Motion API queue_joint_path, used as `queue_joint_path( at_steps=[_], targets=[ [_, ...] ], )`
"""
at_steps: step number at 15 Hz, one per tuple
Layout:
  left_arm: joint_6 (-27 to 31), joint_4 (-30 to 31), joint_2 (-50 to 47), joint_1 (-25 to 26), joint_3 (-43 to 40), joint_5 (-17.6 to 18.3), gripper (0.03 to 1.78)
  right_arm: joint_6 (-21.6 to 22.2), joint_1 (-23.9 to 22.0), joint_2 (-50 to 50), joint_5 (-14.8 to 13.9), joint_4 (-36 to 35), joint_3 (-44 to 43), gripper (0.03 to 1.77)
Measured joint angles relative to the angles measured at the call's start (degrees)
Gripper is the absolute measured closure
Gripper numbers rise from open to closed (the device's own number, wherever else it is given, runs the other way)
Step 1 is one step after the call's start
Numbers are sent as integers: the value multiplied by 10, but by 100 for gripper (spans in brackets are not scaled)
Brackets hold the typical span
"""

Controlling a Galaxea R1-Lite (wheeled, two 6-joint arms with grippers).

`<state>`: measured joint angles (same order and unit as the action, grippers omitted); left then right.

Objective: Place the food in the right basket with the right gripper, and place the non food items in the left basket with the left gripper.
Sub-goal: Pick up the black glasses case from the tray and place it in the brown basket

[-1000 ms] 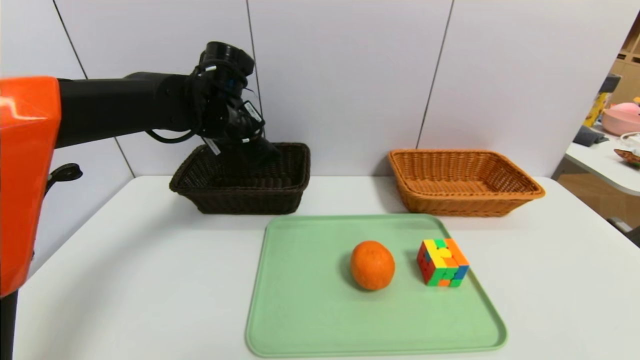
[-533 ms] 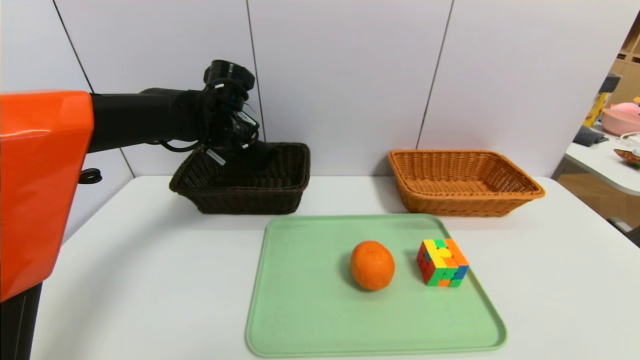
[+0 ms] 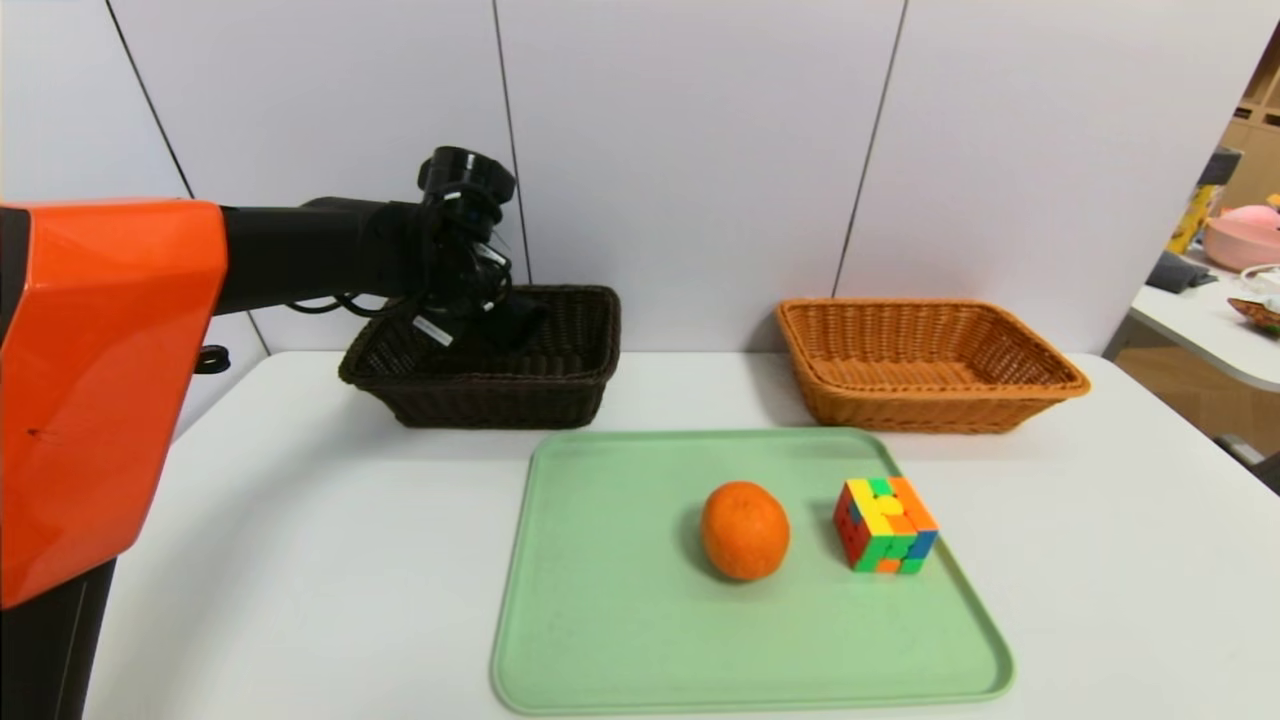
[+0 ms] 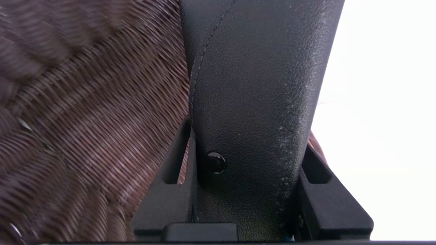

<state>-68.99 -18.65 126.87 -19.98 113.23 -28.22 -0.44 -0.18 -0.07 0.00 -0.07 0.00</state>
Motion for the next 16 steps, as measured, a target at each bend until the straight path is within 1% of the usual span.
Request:
queue_joint_path(
  at_steps=[16],
  targets=[
    [-5, -6, 19, 7, -3, -3, 110, 1, 0, 0, 0, 0, 0, 10]
  ],
)
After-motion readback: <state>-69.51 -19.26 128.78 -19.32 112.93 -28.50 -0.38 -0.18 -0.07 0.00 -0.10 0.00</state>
